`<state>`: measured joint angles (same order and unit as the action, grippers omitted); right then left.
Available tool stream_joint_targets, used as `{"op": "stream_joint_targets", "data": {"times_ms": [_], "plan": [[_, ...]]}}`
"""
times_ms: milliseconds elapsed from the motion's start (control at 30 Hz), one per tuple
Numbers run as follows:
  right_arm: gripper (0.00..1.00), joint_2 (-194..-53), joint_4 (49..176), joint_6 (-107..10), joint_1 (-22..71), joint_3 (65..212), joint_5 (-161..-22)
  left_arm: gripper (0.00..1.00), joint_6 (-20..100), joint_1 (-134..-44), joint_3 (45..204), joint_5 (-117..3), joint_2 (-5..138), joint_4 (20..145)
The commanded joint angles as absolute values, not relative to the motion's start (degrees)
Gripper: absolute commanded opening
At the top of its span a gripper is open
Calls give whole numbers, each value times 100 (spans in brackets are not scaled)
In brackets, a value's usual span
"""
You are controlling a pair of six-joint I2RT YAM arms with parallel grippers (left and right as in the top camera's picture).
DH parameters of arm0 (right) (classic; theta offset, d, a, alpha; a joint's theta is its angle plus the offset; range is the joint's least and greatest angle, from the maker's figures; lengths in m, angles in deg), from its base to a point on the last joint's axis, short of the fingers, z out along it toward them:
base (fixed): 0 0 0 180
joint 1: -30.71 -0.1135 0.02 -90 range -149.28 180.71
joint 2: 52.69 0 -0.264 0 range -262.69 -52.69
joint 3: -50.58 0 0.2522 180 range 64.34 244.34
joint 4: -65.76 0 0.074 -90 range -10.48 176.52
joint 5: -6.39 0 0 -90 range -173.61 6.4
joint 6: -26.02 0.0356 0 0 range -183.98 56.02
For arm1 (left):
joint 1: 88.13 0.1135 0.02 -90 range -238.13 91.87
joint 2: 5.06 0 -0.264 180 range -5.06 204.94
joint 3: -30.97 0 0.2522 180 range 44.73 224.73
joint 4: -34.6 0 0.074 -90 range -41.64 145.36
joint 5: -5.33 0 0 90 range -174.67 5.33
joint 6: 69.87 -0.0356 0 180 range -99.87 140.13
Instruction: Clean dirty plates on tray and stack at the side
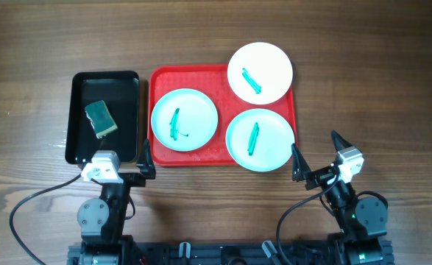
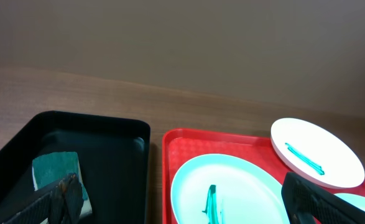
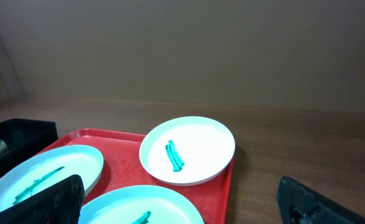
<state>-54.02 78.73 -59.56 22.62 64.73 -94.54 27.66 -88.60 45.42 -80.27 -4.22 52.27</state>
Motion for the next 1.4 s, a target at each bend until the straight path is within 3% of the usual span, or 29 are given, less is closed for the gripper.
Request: {"op": "stream_joint_targets", "data": {"times_ms": [0,833,1067,1267,1367], "plan": [[100,-5443,7866,-5934,2227,6464,-9531,100,2635,-8860,4507,-8001,-413,5246],[100,-5461,7779,-5936,2227,6466,-9535,100,2812,-8862,4533,-7957,-413,5115],[100,-5815,7877,-5927,2227,7061,-9918,100,3107,-8862,5622,-7957,118,5701],[100,-7240,8218,-5947,2227,8411,-9962,100,3107,-8862,7434,-7957,1694,6912],[100,-8202,9118,-5936,2227,9465,-9962,100,3105,-8860,8503,-7968,2621,7771]]}}
